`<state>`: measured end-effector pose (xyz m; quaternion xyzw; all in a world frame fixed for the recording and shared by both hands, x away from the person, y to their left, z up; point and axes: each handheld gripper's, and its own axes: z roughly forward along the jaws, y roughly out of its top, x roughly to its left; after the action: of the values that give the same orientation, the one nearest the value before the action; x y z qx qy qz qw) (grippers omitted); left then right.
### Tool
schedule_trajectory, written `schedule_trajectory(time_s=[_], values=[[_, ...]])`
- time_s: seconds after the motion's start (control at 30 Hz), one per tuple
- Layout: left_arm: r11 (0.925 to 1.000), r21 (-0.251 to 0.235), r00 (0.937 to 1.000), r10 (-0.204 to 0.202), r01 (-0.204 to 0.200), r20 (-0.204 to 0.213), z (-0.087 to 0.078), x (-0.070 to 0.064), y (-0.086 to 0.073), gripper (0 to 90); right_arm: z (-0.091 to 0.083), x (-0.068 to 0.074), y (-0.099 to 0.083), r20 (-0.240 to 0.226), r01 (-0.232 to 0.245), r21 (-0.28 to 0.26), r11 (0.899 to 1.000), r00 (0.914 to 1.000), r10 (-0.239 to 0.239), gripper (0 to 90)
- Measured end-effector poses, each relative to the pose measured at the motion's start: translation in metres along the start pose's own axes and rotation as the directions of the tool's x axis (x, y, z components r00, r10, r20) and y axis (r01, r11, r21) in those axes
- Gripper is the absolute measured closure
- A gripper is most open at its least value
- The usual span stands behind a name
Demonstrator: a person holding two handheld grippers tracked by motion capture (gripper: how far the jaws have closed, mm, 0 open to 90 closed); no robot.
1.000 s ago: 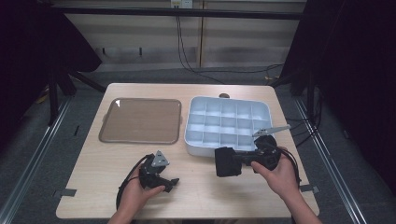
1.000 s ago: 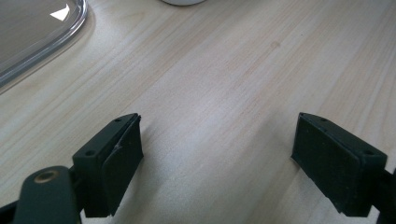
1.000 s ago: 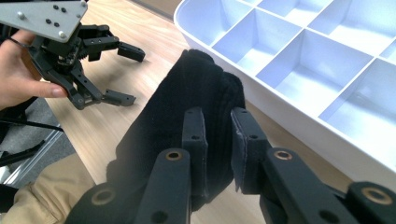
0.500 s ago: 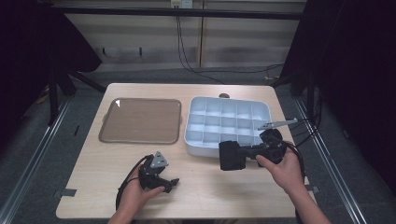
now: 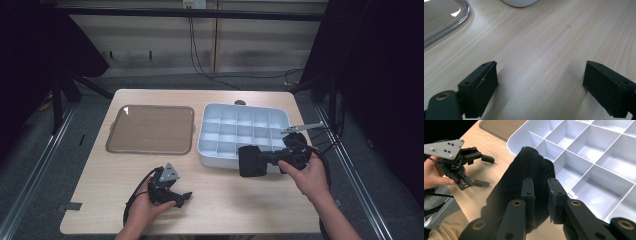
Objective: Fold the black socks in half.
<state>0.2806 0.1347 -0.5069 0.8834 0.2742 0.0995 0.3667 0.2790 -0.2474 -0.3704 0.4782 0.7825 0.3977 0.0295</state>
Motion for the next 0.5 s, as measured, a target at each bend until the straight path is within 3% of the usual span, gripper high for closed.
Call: schedule_trajectory(time_s=[0.5], values=[[0.9997, -0.023, 1.0, 0.007, -0.007, -0.001, 0.002, -0.001, -0.002, 8.5, -0.009, -0.014, 0.007, 0.03, -0.021, -0.018, 1.0, 0.9993, 0.022, 77.2]])
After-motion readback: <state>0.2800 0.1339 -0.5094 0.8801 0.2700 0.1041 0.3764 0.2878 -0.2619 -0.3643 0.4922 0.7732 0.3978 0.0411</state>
